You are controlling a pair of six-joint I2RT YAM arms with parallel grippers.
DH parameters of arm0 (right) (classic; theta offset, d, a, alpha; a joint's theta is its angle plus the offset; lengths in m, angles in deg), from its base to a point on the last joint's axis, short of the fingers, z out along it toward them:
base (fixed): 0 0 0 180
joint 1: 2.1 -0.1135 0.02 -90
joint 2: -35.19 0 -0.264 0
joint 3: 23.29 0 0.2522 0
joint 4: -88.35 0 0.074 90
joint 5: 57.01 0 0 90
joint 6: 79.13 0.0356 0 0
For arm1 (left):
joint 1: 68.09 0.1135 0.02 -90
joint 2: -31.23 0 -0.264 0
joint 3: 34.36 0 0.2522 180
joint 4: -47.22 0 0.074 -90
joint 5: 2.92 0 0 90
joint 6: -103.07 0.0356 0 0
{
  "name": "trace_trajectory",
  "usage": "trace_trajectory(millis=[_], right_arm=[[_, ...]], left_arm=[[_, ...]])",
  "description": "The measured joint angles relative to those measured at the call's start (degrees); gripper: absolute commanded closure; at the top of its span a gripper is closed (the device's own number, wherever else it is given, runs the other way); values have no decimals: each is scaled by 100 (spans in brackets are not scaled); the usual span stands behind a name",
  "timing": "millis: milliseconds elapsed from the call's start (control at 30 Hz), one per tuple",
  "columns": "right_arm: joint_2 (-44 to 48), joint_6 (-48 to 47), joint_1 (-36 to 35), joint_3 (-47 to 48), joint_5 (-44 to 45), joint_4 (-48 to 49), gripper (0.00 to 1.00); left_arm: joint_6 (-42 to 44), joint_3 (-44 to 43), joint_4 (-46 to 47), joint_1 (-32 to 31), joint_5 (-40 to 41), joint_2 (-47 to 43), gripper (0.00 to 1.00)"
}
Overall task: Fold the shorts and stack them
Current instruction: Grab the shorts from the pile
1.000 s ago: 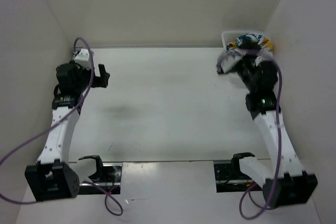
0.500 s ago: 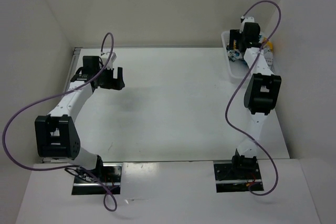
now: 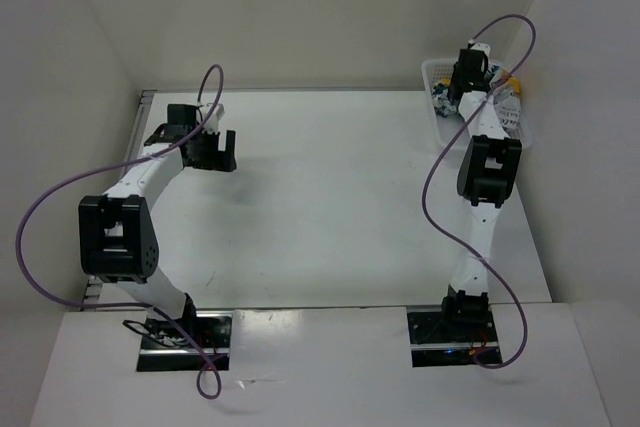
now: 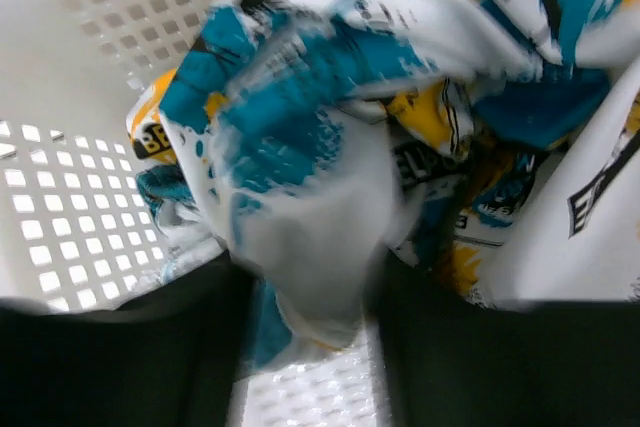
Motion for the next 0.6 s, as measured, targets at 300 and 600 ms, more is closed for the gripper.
trace_trajectory(millis=[300,600], right_arm=[[-42,87,-39,94,59,-125,100],[2039,-232,-754,205,181,-391,100]], left_arm=[[0,-2,-7,2,129,-11,1],[0,238,297,2,339,-1523,1]])
